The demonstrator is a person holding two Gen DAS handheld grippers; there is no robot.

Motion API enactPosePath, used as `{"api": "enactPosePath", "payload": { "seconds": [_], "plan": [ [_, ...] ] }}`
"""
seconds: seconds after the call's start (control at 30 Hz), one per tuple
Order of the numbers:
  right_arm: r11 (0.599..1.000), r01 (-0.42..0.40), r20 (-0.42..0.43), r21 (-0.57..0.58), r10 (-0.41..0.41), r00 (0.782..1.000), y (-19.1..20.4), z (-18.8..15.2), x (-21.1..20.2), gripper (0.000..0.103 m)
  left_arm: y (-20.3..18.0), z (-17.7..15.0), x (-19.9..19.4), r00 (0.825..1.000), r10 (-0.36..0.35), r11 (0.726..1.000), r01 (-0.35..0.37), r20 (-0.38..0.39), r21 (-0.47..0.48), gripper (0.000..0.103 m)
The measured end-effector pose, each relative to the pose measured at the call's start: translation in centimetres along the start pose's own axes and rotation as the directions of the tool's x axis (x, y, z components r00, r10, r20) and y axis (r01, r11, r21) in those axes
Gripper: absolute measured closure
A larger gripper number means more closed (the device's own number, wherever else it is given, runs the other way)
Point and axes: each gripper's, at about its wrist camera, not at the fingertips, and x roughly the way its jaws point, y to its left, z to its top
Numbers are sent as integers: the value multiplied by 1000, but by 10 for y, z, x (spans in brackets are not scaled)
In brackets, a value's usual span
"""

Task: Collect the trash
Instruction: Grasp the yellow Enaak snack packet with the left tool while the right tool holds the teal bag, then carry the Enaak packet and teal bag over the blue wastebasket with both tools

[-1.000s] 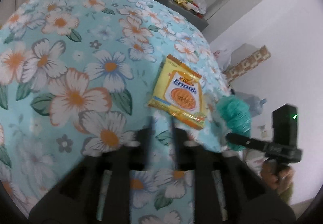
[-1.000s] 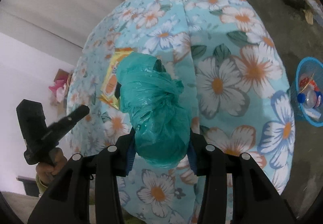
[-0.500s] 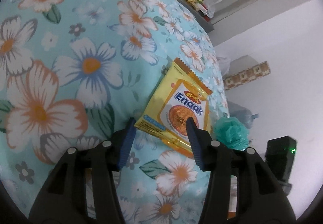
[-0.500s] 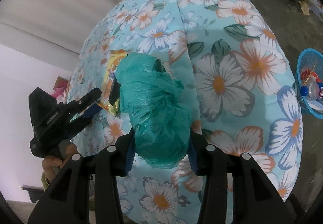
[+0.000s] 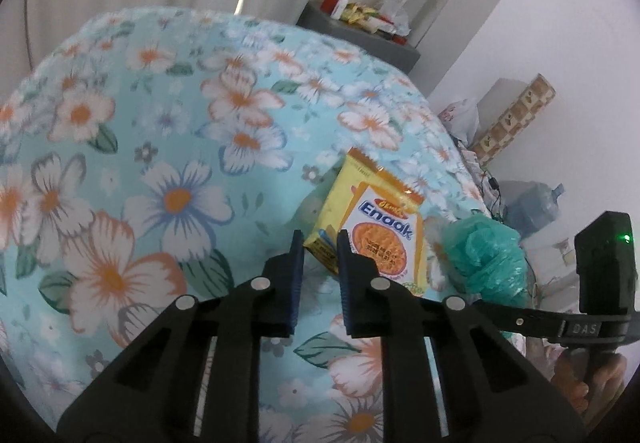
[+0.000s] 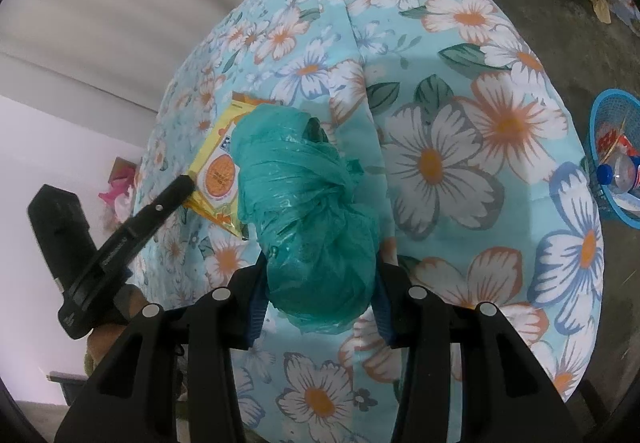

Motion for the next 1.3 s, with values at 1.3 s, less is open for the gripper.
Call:
{"api": "enactPosePath", "payload": {
  "seconds": [1.3],
  "plan": [
    [992, -114, 238, 54, 98, 966, -17, -27, -70, 60, -101, 13, -83, 970, -137, 940, 65, 198, 335, 101]
  ]
}}
